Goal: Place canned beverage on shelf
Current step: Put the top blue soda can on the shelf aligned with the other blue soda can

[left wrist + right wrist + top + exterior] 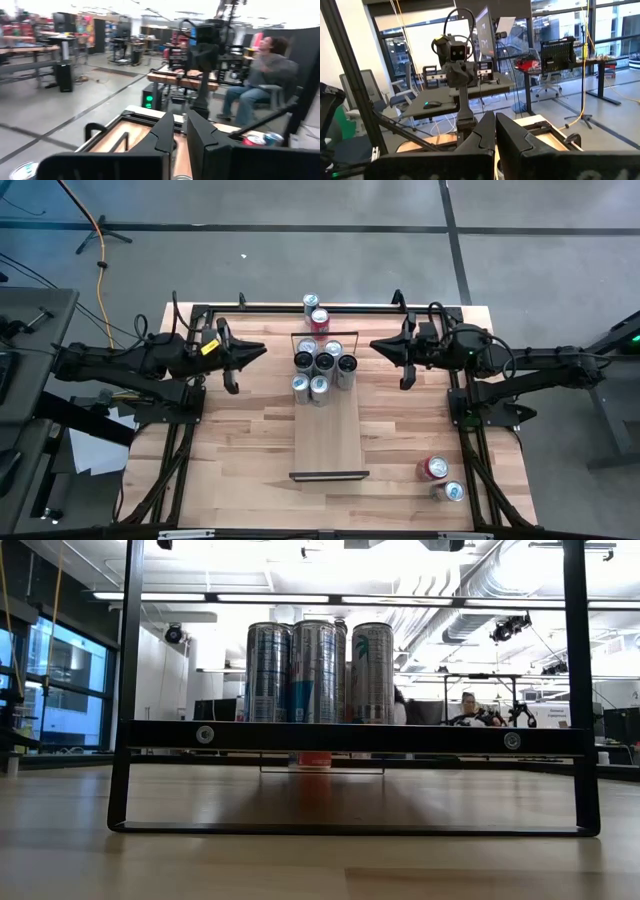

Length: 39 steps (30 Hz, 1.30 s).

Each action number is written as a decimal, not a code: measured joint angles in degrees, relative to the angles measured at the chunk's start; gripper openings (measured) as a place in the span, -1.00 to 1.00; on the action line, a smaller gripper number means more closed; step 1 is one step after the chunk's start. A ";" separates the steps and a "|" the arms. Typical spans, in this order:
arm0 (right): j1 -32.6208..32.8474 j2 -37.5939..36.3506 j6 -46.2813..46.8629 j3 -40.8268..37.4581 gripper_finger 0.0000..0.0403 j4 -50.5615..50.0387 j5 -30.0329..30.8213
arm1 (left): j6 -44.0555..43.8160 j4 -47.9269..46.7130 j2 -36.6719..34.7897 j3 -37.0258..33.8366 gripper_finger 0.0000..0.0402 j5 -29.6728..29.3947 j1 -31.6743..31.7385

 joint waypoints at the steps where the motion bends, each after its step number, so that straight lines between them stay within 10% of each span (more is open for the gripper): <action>1: 0.00 0.01 0.00 0.00 -1.00 -0.31 0.01 | -0.35 0.06 0.36 0.04 -0.89 -1.14 0.01; 13: 0.00 0.02 0.15 -0.01 -1.00 -0.65 0.00 | -7.12 -4.83 7.12 4.45 -0.17 -5.91 5.76; 25: 0.00 0.02 0.17 -0.01 -1.00 -0.86 0.00 | -6.12 -21.28 27.03 25.02 0.51 10.49 32.89; 39: 0.00 0.02 7.26 -0.01 -1.00 -5.23 -0.02 | -8.28 -39.87 60.13 54.50 0.70 20.08 46.50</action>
